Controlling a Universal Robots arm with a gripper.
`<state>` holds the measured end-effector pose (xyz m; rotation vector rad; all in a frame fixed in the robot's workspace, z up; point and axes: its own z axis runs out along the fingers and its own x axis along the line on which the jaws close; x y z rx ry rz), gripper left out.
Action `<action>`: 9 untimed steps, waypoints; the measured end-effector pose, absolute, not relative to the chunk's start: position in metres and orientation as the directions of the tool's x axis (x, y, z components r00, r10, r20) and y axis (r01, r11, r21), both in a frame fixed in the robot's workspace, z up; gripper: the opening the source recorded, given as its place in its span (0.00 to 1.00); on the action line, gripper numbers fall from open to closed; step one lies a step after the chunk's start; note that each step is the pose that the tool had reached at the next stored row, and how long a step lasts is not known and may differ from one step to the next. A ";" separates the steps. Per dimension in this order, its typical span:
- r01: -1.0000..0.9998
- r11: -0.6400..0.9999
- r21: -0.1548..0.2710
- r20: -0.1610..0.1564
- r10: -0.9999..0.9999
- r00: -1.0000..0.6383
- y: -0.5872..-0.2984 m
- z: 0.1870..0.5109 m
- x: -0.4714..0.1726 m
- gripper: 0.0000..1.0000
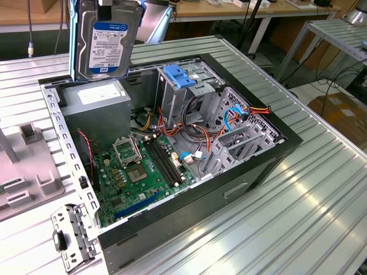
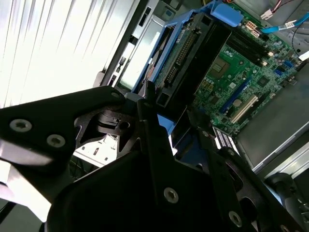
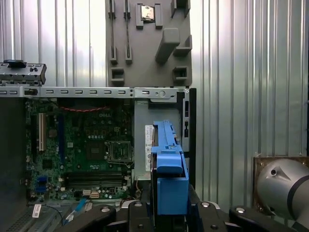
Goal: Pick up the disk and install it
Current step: 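Pick up the disk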
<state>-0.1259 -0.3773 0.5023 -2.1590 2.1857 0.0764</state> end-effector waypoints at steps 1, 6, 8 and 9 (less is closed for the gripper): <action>-1.000 0.013 -0.013 -0.084 -0.996 -0.012 -0.378 0.502 -0.125 0.37; -1.000 0.013 -0.013 -0.084 -0.996 -0.012 -0.382 0.502 -0.119 0.37; -1.000 0.013 -0.013 -0.083 -0.996 -0.012 -0.383 0.502 -0.117 0.37; -1.000 0.013 -0.013 -0.084 -0.996 -0.012 -0.383 0.502 -0.116 0.37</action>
